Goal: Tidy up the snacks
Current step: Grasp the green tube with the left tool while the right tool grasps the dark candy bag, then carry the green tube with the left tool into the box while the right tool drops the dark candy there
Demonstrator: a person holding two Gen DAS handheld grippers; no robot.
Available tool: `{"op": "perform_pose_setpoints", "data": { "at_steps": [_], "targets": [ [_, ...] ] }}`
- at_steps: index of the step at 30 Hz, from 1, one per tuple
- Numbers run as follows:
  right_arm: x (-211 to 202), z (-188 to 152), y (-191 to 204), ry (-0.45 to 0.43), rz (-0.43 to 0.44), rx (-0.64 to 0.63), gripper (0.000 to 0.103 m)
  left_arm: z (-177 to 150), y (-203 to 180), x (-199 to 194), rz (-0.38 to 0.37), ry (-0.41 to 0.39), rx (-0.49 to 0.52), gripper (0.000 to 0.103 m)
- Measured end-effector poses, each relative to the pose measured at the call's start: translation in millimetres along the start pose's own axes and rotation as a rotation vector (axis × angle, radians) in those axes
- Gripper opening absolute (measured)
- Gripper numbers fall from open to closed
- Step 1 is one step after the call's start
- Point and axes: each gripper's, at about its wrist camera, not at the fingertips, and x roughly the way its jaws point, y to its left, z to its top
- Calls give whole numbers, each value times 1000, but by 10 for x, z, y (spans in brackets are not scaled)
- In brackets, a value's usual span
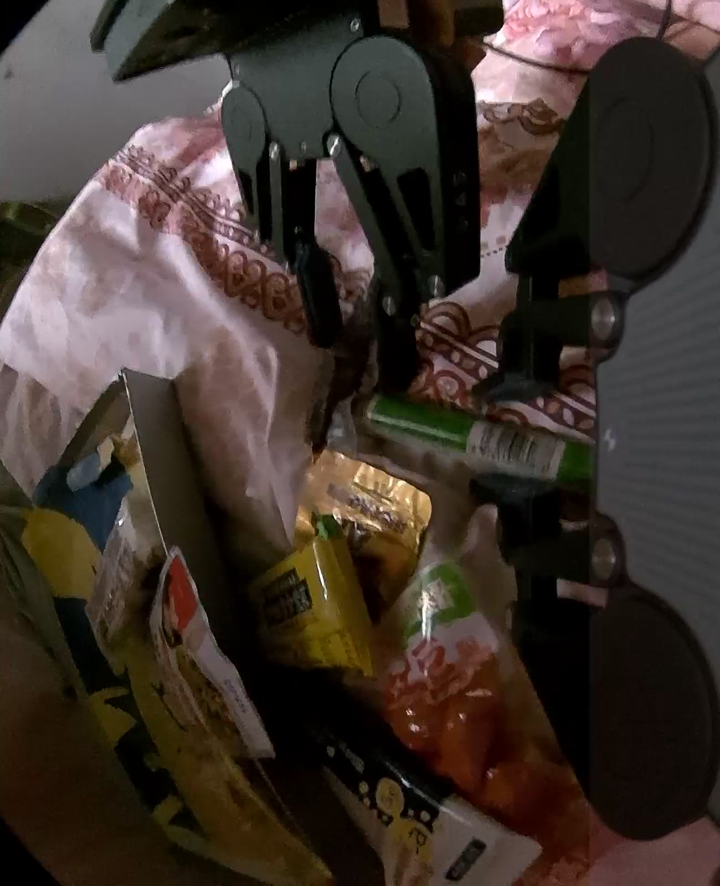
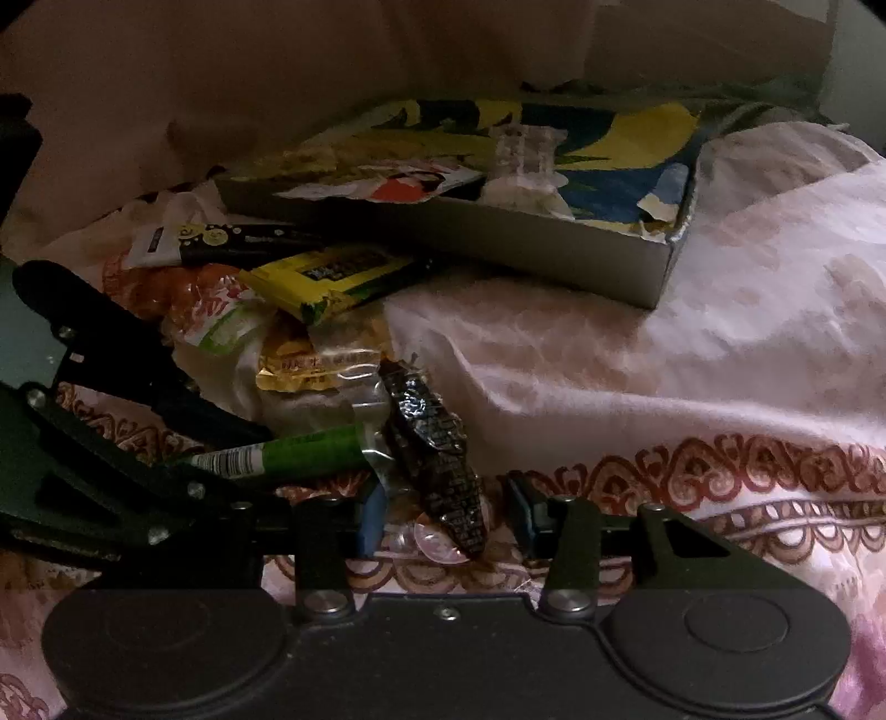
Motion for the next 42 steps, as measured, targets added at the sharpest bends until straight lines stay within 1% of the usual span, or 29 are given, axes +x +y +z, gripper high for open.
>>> {"op": "perform_pose_setpoints", "data": {
  "at_steps": [1,3,6,10,13,16,19,22,27,34,38,42],
  "targets": [
    [-15,-9,2,4,-4,9,46,8,18,-9,-3,14,-30,23],
    [-52,-35,6,7,-2,36,46,16,87,-41,-20,45,-123,22],
    [-127,-85,3,3,2,79,45,-32,171,-98,-46,61,-213,21],
    [-244,-138,18,-9,1,126,44,-147,240,-202,-64,64,-285,20],
    [-297,-188,80,-8,-10,117,44,-216,251,-315,-65,46,-307,20],
    [-393,-203,131,-37,-20,117,44,-214,206,-457,-47,1,-313,19],
    [-549,-175,161,-103,-22,122,44,-177,148,-625,-41,-65,-314,19],
    [-676,-137,171,-163,-33,121,44,-150,128,-735,-45,-113,-322,18],
    [-795,-91,144,-235,-46,135,44,-141,155,-840,-91,-171,-350,18],
    [-905,-11,43,-351,-75,178,44,-82,257,-1090,-125,-332,-393,18],
    [-905,84,13,-404,-111,171,44,5,368,-1115,-100,-408,-437,18],
    [-824,269,-61,-446,-138,178,44,240,482,-1068,-53,-480,-459,18]
  ]
}}
